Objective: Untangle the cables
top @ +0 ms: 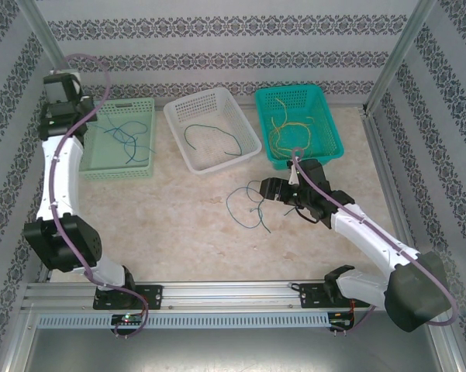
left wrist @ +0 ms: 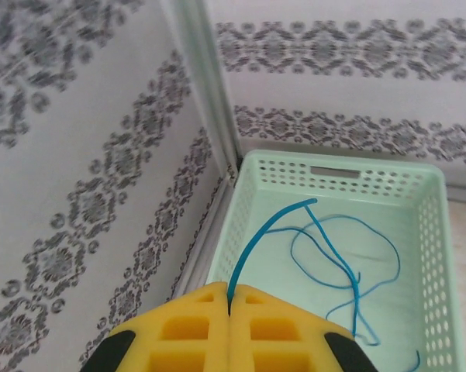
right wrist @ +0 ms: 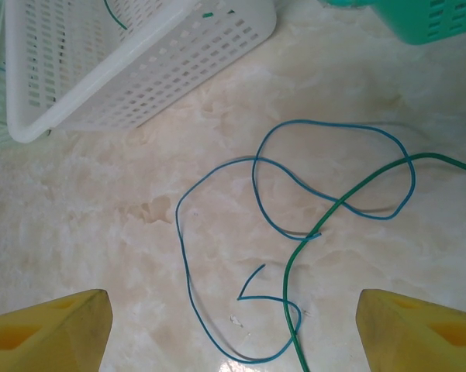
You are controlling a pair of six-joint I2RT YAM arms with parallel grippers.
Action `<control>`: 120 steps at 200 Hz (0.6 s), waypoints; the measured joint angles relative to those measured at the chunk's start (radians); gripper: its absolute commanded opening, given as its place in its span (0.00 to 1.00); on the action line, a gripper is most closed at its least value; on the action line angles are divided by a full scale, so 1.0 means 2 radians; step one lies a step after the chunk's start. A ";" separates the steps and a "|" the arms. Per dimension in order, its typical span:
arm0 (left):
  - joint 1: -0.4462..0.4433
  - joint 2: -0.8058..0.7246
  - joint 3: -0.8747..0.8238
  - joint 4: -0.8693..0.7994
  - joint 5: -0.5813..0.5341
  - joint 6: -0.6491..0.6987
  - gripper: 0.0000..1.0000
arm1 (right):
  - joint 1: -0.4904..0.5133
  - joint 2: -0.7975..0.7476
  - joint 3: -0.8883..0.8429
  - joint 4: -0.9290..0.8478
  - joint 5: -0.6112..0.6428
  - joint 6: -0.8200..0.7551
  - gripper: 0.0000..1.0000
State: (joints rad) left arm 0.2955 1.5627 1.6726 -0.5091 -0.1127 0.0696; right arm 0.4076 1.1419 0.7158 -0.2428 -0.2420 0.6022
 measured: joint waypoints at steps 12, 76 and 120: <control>0.023 -0.004 0.003 0.002 0.019 -0.015 0.00 | 0.000 -0.003 -0.005 0.000 0.002 0.002 0.83; 0.039 -0.002 0.095 0.004 0.116 -0.054 0.00 | 0.000 0.002 -0.009 0.002 0.004 0.012 0.82; 0.039 0.068 0.081 0.000 0.190 -0.072 0.00 | 0.000 0.001 -0.009 -0.003 0.005 0.012 0.82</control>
State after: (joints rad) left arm 0.3733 1.6985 1.8351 -0.5091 0.2668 -0.0750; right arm 0.4076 1.1446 0.6979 -0.2481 -0.2329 0.6266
